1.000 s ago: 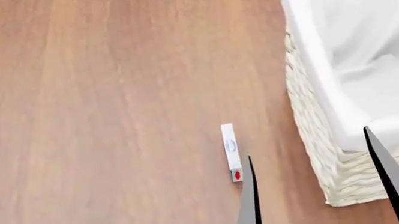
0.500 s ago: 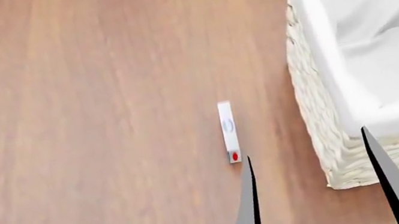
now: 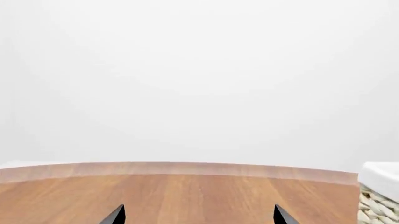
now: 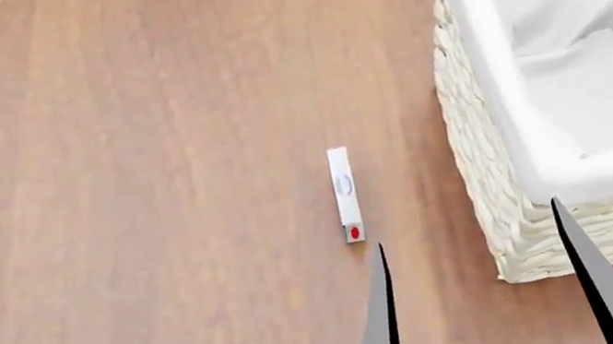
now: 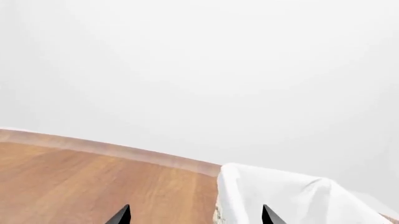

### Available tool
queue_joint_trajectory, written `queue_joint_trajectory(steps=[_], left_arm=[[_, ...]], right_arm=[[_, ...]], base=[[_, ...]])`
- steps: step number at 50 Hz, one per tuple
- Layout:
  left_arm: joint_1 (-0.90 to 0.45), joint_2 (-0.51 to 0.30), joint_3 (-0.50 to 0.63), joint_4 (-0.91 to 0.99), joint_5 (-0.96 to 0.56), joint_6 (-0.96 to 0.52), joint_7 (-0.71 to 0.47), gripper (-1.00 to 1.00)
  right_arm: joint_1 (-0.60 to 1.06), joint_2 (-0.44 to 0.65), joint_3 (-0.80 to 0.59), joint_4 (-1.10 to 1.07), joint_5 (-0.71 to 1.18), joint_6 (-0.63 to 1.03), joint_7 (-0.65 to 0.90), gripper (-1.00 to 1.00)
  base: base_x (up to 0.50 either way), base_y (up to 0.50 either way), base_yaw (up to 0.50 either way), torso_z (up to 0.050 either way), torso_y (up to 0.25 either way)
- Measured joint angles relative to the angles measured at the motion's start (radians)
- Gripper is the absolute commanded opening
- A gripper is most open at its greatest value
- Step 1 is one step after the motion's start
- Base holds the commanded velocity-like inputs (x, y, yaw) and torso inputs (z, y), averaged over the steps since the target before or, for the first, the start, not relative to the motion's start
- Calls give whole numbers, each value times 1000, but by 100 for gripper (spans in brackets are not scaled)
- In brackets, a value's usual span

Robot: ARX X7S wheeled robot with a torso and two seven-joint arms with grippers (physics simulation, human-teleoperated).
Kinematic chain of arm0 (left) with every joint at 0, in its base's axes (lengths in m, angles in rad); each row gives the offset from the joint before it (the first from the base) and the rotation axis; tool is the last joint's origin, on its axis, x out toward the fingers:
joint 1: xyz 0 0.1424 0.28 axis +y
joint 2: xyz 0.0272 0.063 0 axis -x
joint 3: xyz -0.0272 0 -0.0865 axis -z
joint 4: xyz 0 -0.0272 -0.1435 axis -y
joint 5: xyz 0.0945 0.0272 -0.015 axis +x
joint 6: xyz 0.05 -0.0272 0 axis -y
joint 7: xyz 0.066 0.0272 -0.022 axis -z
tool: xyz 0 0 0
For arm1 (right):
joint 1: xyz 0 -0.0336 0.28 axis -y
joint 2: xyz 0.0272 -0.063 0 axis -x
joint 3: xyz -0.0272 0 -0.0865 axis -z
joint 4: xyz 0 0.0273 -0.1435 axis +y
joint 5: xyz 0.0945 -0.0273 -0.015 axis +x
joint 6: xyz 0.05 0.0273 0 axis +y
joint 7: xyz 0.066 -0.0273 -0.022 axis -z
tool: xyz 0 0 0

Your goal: Pick up the alphabet soup and the cream cheese box, and put them in the basket.

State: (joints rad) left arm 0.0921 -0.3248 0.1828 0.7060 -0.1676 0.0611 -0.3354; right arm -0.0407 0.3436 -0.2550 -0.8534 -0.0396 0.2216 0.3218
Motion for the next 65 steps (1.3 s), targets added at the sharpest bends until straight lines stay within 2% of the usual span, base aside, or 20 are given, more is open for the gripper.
queue_joint_trajectory(steps=[65], left_arm=[[-3, -18, 27, -10, -4, 18, -14, 100]], right_arm=[[-6, 25, -5, 7, 17, -5, 21, 100]], base=[[0, 0, -230, 0, 0]])
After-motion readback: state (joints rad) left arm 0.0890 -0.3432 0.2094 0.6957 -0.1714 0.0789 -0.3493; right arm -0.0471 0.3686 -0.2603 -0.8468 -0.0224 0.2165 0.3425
